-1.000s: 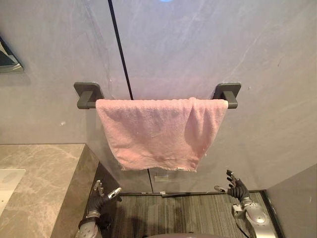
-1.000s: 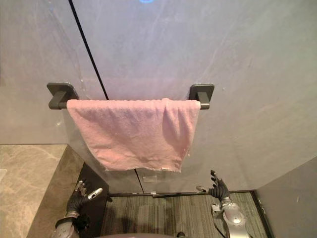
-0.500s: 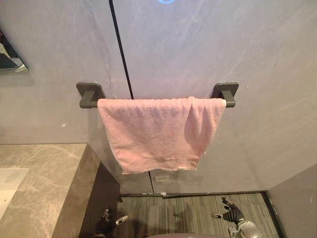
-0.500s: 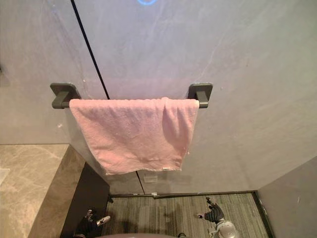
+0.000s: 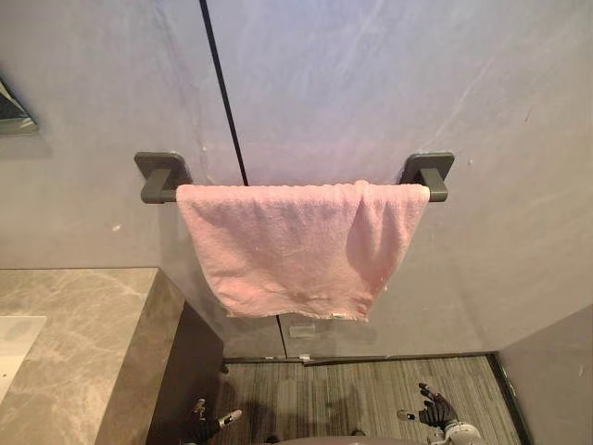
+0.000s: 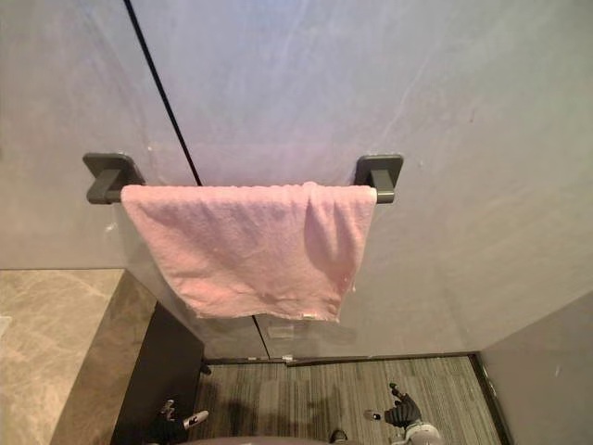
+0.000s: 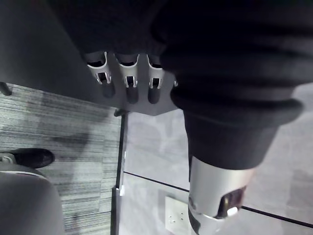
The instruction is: Organize washtable
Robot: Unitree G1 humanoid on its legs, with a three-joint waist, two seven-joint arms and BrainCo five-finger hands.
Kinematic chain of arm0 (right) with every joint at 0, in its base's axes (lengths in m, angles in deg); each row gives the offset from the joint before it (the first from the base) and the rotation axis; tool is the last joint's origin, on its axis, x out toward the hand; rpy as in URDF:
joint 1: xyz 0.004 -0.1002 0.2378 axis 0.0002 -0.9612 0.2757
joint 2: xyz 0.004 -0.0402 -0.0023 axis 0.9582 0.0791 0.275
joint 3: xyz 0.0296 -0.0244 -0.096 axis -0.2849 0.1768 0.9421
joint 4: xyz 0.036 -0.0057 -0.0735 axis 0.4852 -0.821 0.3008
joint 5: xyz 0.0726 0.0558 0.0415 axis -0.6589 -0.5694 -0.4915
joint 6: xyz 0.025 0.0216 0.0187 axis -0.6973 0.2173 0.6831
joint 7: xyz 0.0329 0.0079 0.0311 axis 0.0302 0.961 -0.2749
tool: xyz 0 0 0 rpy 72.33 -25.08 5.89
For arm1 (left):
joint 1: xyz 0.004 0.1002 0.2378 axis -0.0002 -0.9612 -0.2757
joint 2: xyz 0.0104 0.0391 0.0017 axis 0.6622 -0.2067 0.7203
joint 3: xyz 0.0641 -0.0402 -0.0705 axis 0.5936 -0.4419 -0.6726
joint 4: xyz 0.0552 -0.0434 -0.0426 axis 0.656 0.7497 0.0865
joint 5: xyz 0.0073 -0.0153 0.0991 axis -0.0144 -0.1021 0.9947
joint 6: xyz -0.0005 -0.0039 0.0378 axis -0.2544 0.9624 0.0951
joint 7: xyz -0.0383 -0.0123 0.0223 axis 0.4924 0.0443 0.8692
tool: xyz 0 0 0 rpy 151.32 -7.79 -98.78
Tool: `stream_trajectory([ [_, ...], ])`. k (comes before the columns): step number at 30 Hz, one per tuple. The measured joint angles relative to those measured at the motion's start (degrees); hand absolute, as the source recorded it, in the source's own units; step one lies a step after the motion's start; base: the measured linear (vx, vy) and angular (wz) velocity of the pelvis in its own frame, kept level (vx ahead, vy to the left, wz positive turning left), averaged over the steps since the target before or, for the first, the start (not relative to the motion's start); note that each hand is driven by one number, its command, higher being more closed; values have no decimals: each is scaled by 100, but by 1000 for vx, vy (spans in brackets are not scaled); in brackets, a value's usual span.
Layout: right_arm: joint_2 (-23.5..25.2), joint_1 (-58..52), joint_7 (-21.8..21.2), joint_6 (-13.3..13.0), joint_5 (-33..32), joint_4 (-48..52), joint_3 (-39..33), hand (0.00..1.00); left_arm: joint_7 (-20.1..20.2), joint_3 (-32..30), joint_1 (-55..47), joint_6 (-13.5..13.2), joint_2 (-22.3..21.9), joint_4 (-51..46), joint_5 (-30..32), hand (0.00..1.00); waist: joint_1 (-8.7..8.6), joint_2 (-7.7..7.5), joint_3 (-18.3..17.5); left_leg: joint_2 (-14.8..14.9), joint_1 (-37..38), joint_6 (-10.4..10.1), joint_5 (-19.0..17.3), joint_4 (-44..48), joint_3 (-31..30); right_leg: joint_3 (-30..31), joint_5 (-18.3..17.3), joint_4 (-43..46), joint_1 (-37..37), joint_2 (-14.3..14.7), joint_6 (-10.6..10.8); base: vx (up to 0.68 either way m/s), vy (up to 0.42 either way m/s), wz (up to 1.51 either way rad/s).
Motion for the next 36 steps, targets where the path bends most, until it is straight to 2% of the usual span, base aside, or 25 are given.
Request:
stream_trajectory([
  [2,3,63,60,2,-9,-3,-1,0,-18,0,60,-1,-1,46,-2,0,14,-2,24,9,-47,1,-4,14,114,119,-56,199,-158,4,-11,-23,0,-27],
  [5,41,271,80,12,-6,-4,5,0,-27,7,265,-1,15,37,-2,0,19,-90,236,-15,-190,17,-19,176,176,258,-390,1035,-649,-67,-7,-73,-4,-12],
  [6,92,314,80,20,-5,2,26,0,-30,28,409,1,43,26,-3,0,29,-165,282,-18,-418,35,-53,366,136,328,-524,1462,-931,-124,33,-116,-10,9],
  [8,120,316,81,27,-8,63,72,0,-31,150,610,1,61,-124,-4,0,43,-164,289,53,-787,97,-92,653,31,555,-677,1870,-1213,-191,120,-113,9,56],
  [9,163,238,82,32,-30,108,85,0,-34,252,694,-8,108,-305,-4,0,10,-166,313,6,-996,98,-90,852,-229,687,-1128,2957,-1414,-249,161,-85,-12,97],
  [11,226,126,76,31,-51,124,116,0,-48,286,687,-22,111,-548,-11,0,46,-228,275,-85,-1214,93,-88,1133,-630,878,-1483,3902,-1269,-360,280,-2,-124,110],
  [12,223,128,77,24,-57,131,152,0,-55,286,688,-18,114,-606,-15,0,86,-247,264,-124,-1377,66,-72,1260,-750,974,-1598,3995,-1186,-411,325,-100,-284,114],
  [13,216,198,79,24,-69,147,160,0,-75,279,705,-15,118,-689,-25,0,159,-371,199,-159,-1730,-30,-9,1477,-915,1179,-1830,3929,-1128,-420,403,-160,-267,79],
  [14,207,254,81,24,-85,165,158,0,-96,274,704,-15,118,-726,-27,0,168,-380,205,-159,-1858,-87,29,1543,-985,1264,-1938,3855,-1133,-371,416,-194,-280,83],
  [16,115,466,102,32,-221,326,164,0,-188,233,686,-4,7,-754,-178,0,341,-303,219,-31,-2135,-319,281,1459,-1129,1353,-2192,3336,-1112,-139,156,-264,-277,28],
  [17,51,621,116,18,-290,469,186,0,-224,262,619,-7,-128,-766,-225,0,536,-186,237,142,-2232,-434,476,1307,-1130,1327,-2329,2950,-1062,27,-63,-287,-264,-8],
  [18,18,685,132,16,-315,515,192,0,-246,290,607,-1,-191,-749,-274,0,567,-104,288,217,-2250,-458,566,1245,-1180,1255,-2345,2933,-1072,103,-104,-311,-249,29],
  [20,-39,670,248,2,-490,697,183,0,-274,503,538,1,-333,-857,-408,0,515,99,359,408,-2240,-430,965,779,-1517,743,-2303,3071,-1119,360,-257,-310,-233,88],
  [22,-58,665,295,-8,-505,721,197,0,-272,532,473,-6,-347,-937,-410,0,467,262,456,662,-2255,-453,862,523,-1391,358,-2182,2969,-1012,538,-458,-315,-243,104],
  [23,-81,627,326,-4,-506,724,154,0,-289,536,510,-2,-325,-942,-470,0,422,254,576,833,-2265,-298,551,408,-952,-34,-1974,2680,-897,542,-634,-234,-143,116],
  [24,-80,618,331,2,-506,725,113,0,-293,532,546,2,-326,-968,-482,0,410,213,615,844,-2299,-203,486,448,-697,-159,-1918,2644,-878,466,-673,-188,-94,123],
  [25,-49,603,349,15,-511,741,14,0,-278,537,528,-1,-328,-1011,-525,0,405,105,696,754,-2381,-212,490,877,-250,-385,-1872,2640,-823,243,-746,-139,-63,91],
  [26,-54,579,351,17,-515,765,-43,0,-269,574,500,2,-330,-1048,-527,0,401,35,714,629,-2415,-210,489,1347,-165,-490,-1860,2646,-825,109,-741,-203,-58,108],
  [27,-117,549,349,18,-519,836,-107,0,-261,658,362,0,-339,-1205,-527,0,332,-12,720,452,-2389,-200,376,2483,-165,-669,-1785,2620,-831,-60,-707,-179,-10,70],
  [29,-140,529,345,17,-518,850,-114,0,-256,654,269,1,-337,-1201,-527,0,314,124,641,493,-2142,-248,-60,3110,-82,-766,-1661,2519,-833,-75,-688,-157,65,45],
  [30,-126,533,342,20,-514,850,-123,0,-251,631,245,6,-324,-1200,-526,0,304,198,597,640,-1676,-259,-544,3274,174,-881,-1552,2461,-854,-113,-660,-124,124,37],
  [32,-122,508,329,29,-509,827,-180,0,-219,638,296,5,-337,-1195,-525,0,216,268,552,739,-1146,-330,-705,2854,418,-1085,-1482,2478,-849,-226,-557,-143,173,78],
  [33,-114,511,331,40,-510,794,-315,0,-164,667,394,8,-345,-1191,-519,0,55,404,456,623,-842,-431,-634,1969,413,-1313,-1381,2361,-843,-286,-418,-151,179,100],
  [34,-106,503,330,41,-511,793,-353,0,-155,675,423,6,-340,-1193,-519,0,-1,419,422,580,-763,-432,-599,1641,401,-1369,-1326,2266,-830,-280,-354,-157,186,93],
  [36,-11,469,325,44,-519,746,-361,0,-156,689,499,9,-230,-1182,-516,0,-12,289,347,376,-634,-368,-175,879,294,-1502,-1028,1906,-817,-338,-278,-133,143,48],
])
